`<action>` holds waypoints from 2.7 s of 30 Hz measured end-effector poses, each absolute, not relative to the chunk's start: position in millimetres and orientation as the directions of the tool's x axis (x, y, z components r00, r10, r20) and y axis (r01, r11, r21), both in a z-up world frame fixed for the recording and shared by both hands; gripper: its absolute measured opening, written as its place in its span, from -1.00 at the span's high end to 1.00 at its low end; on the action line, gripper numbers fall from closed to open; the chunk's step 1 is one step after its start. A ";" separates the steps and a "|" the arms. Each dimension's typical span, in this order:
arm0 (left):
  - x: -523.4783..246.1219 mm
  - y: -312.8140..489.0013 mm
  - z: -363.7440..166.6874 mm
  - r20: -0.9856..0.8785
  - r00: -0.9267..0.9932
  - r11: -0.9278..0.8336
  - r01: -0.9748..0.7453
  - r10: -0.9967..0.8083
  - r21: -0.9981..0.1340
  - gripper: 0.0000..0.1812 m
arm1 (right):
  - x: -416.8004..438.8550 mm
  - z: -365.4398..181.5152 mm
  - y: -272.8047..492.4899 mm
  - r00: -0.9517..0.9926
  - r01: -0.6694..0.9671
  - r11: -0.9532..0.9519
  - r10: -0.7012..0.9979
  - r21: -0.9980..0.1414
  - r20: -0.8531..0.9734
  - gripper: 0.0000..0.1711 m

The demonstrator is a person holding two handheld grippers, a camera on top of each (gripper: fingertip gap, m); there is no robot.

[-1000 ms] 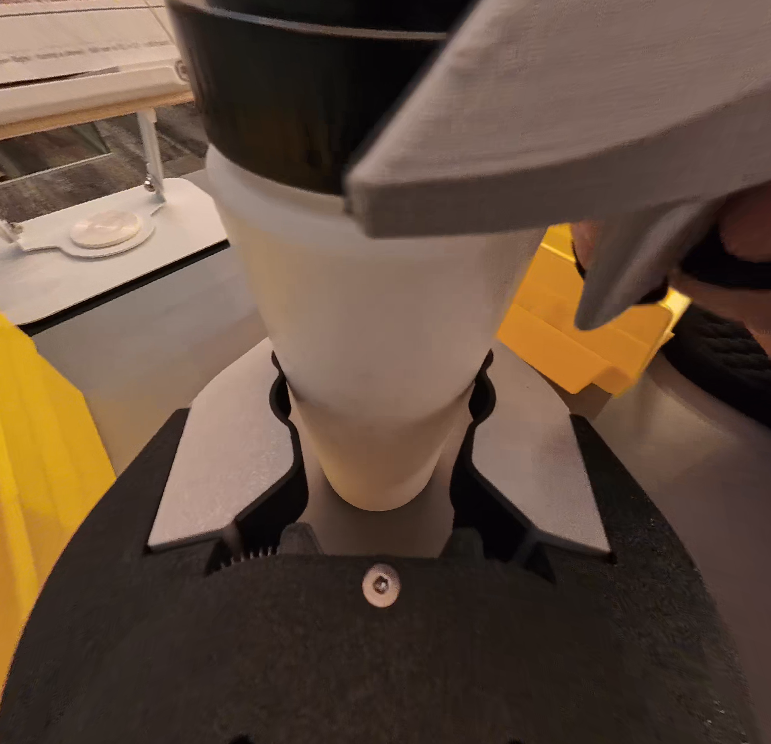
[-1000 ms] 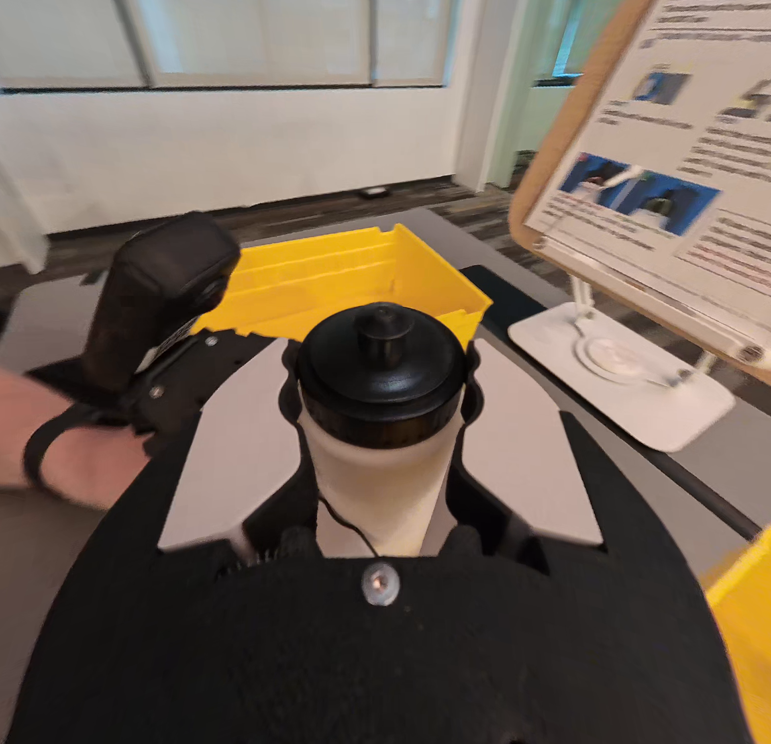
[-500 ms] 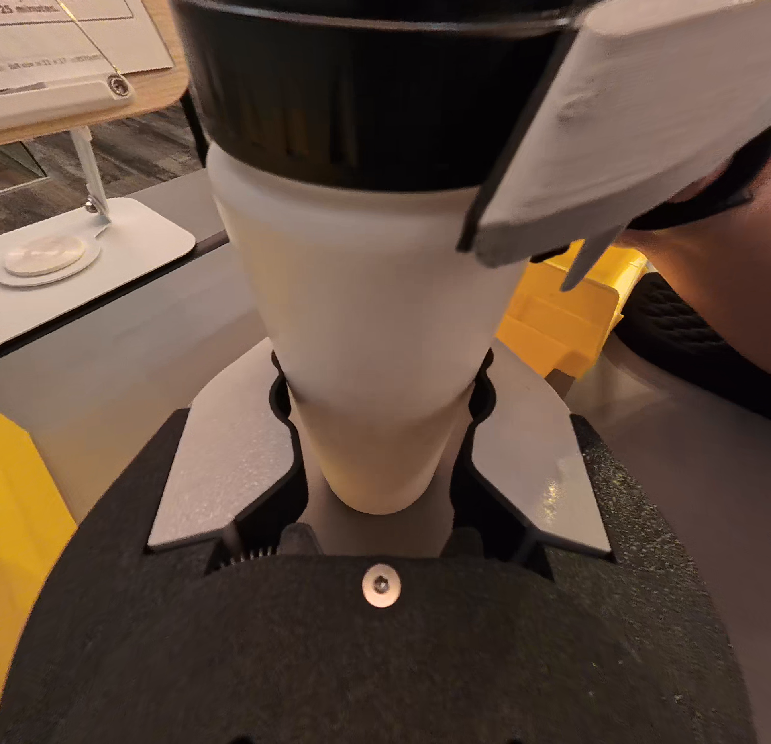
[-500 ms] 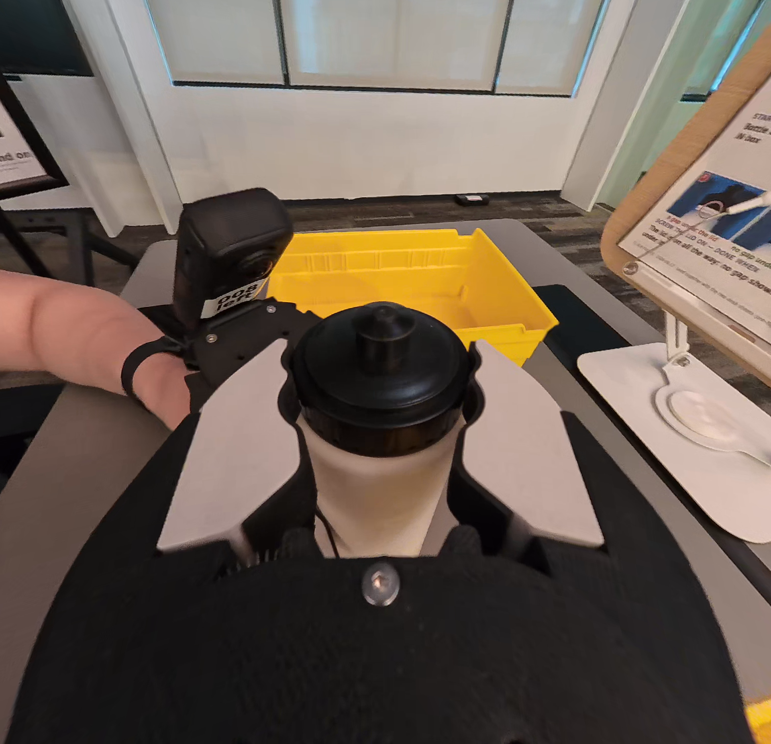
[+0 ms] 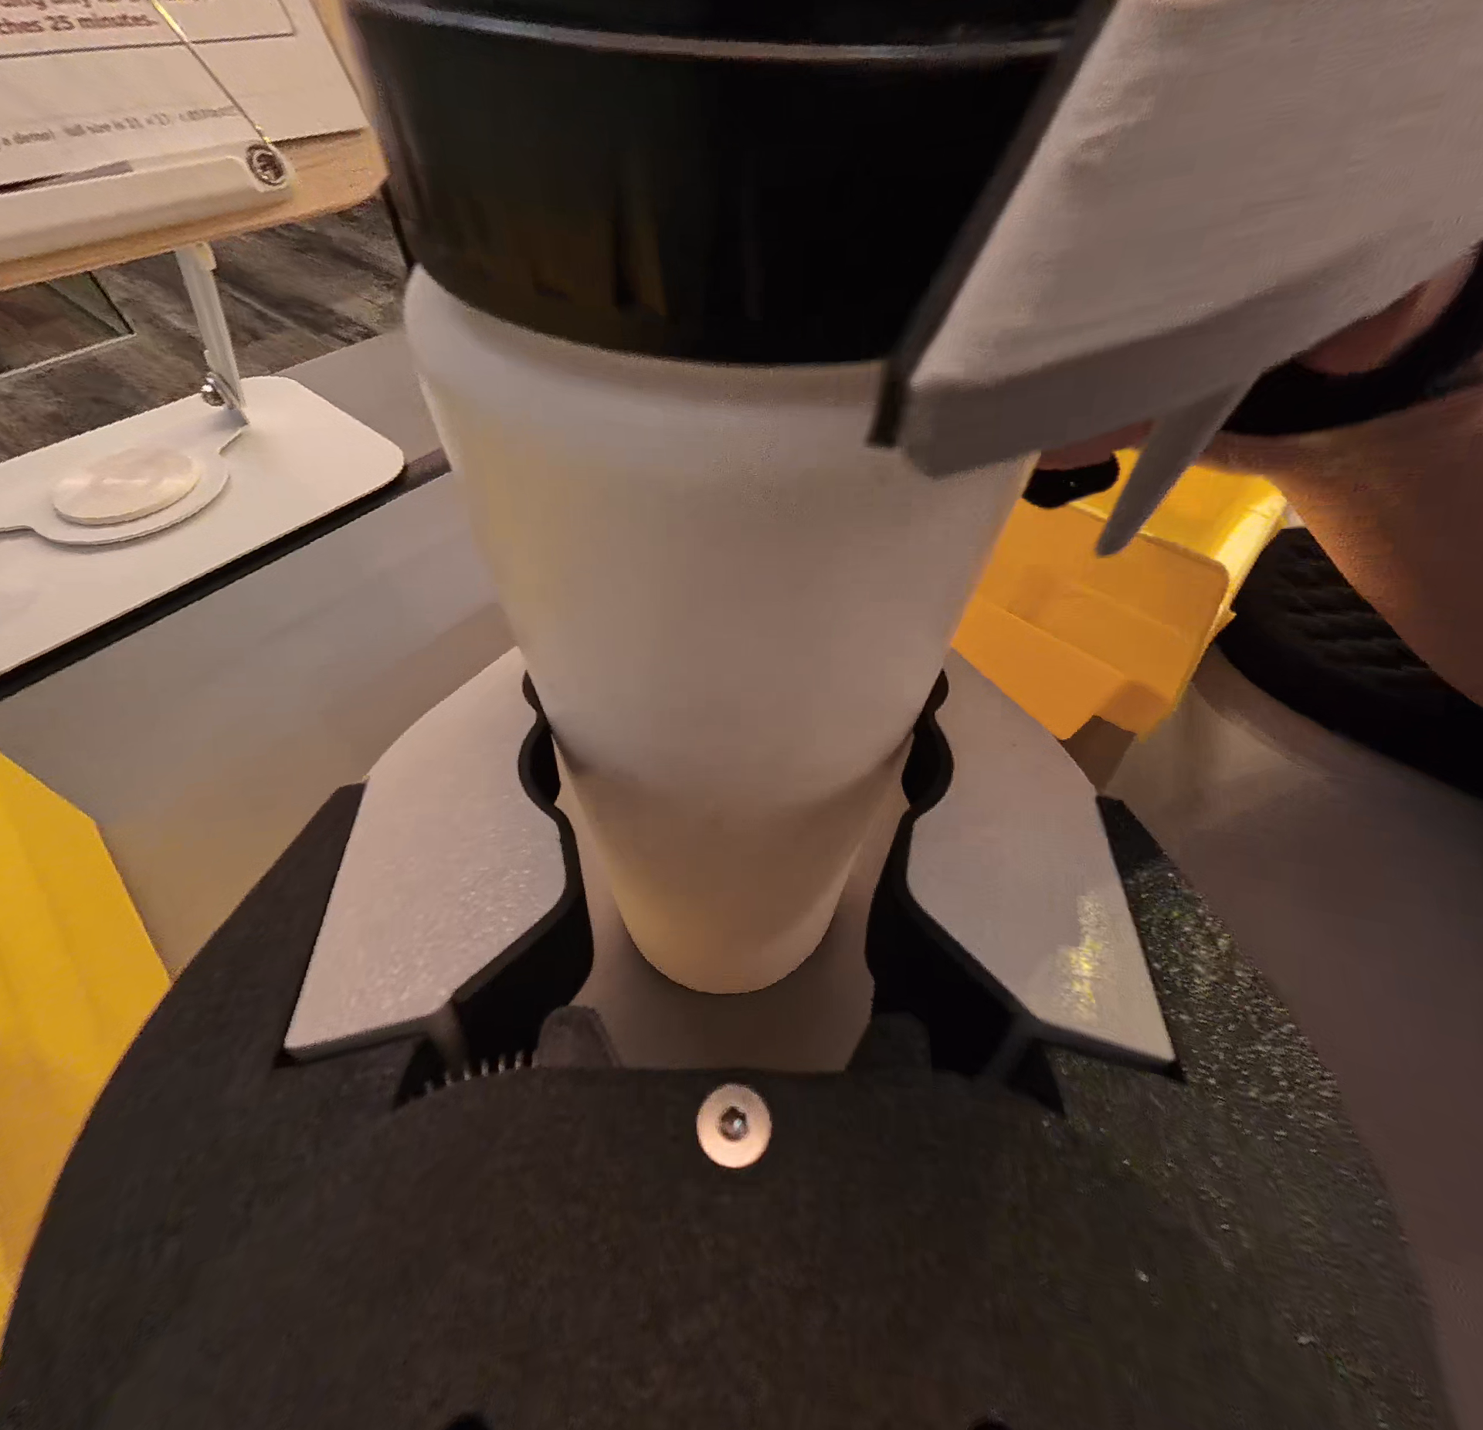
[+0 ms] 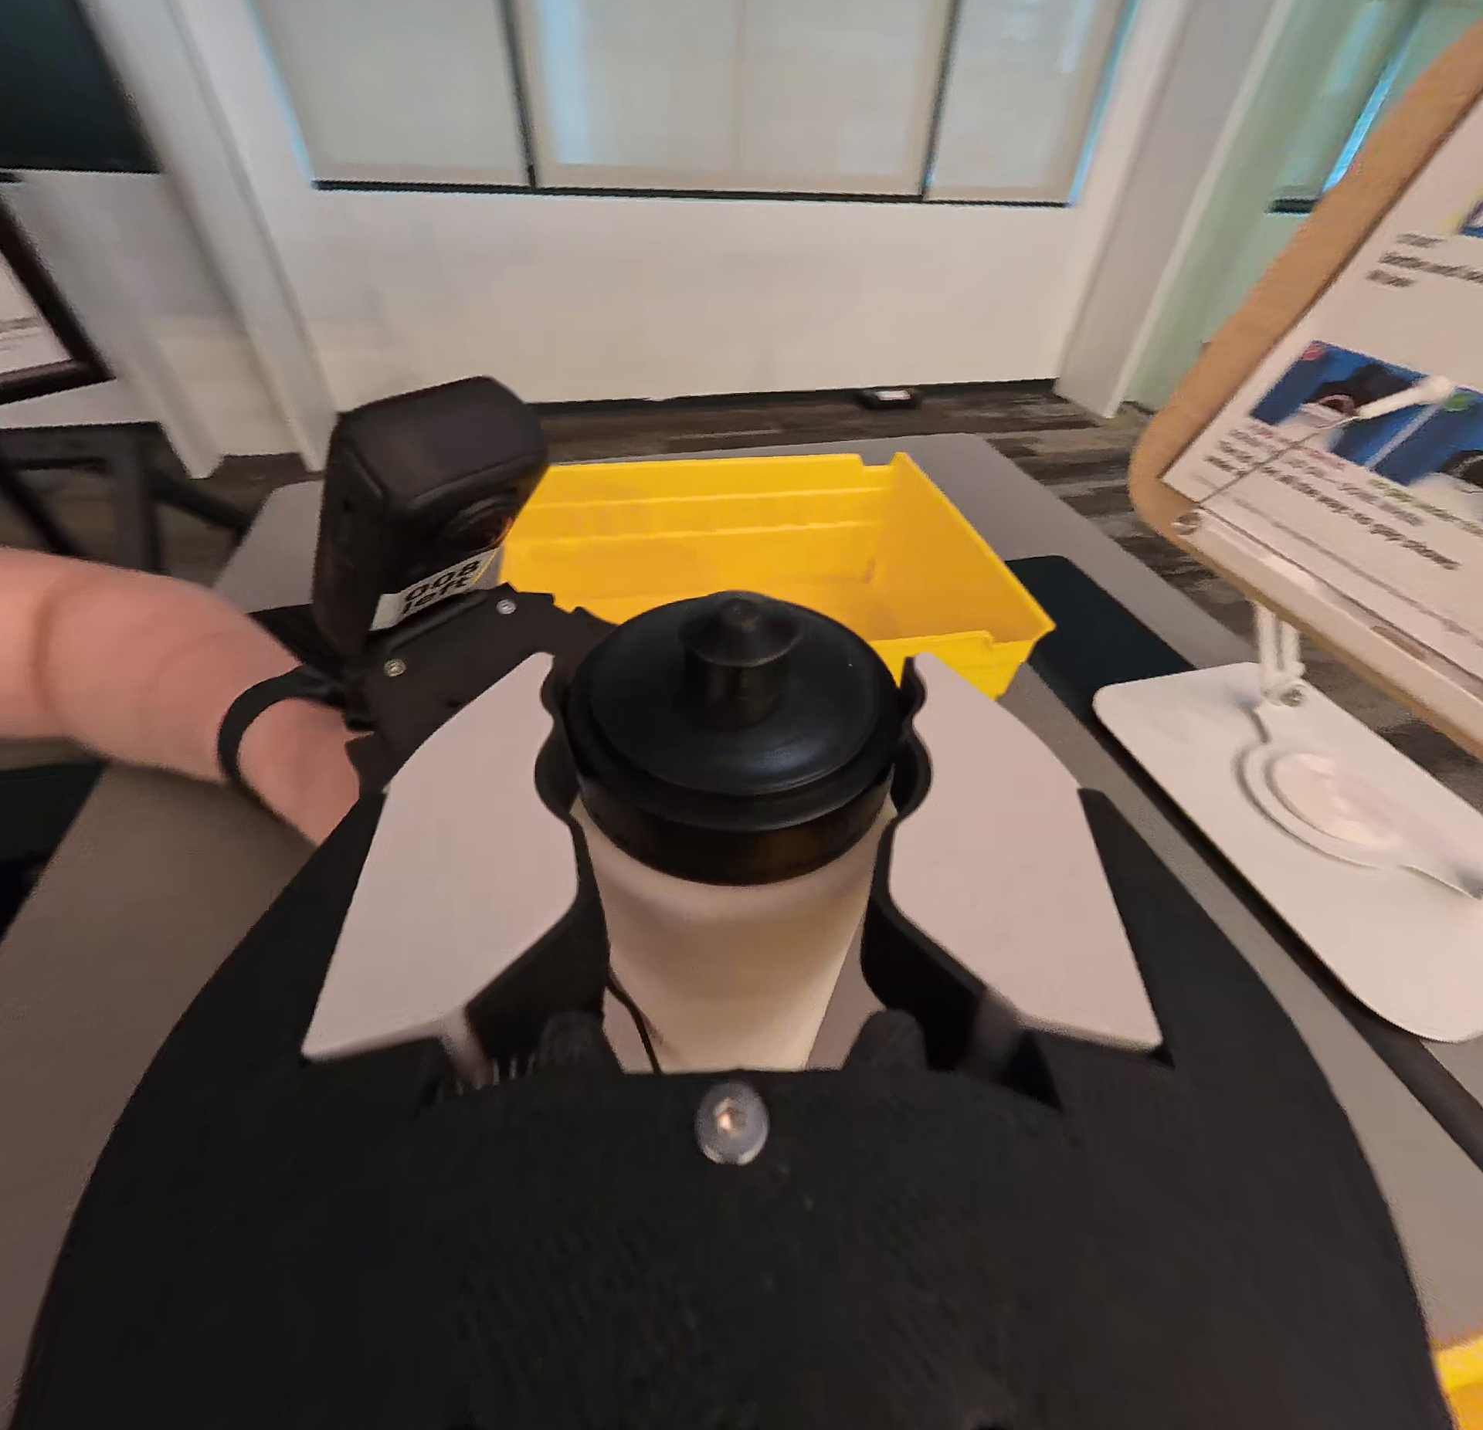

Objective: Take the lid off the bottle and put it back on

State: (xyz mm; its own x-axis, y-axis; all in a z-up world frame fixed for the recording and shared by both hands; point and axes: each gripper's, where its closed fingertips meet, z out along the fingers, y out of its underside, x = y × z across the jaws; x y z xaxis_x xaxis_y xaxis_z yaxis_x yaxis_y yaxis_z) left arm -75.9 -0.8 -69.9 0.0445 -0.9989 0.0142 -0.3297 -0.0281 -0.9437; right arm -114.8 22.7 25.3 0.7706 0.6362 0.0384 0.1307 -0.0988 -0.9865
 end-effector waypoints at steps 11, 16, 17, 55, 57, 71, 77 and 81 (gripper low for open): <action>-73.1 11.0 -70.1 0.019 0.146 -0.067 -0.333 -0.989 -0.941 0.06 | -104.0 25.7 37.6 0.945 0.066 -0.111 0.326 -0.992 0.026 0.09; -75.1 7.6 -69.7 0.031 0.089 -0.058 -0.329 -0.996 -0.943 0.06 | -111.1 24.0 30.6 0.836 0.139 -0.102 0.546 -0.985 0.061 0.07; -75.0 4.3 -69.6 0.027 0.059 -0.044 -0.327 -0.998 -0.944 0.06 | -106.3 24.4 30.8 0.830 0.132 -0.101 0.555 -0.986 0.054 -0.06; -69.6 12.2 -68.2 0.025 0.110 -0.058 -0.312 -0.994 -0.948 0.06 | -109.9 31.5 37.9 0.914 0.112 -0.084 0.400 -0.990 0.070 0.05; -69.3 5.3 -68.5 0.006 0.060 -0.025 -0.319 -0.998 -0.947 0.06 | -112.9 28.1 34.0 0.856 0.141 -0.103 0.512 -0.985 0.069 0.02; -61.5 13.3 -69.2 0.027 0.124 -0.064 -0.306 -0.992 -0.950 0.07 | -94.3 26.4 43.1 0.931 0.080 -0.129 0.365 -0.988 0.028 0.06; -60.1 -3.1 -69.8 0.019 -0.011 -0.014 -0.323 -1.000 -0.946 0.07 | -101.6 25.2 28.0 0.797 0.128 -0.159 0.604 -0.979 0.006 0.01; -60.9 0.0 -69.6 0.036 0.026 -0.042 -0.324 -0.999 -0.945 0.06 | -102.1 26.3 30.1 0.825 0.143 -0.140 0.564 -0.980 0.040 0.04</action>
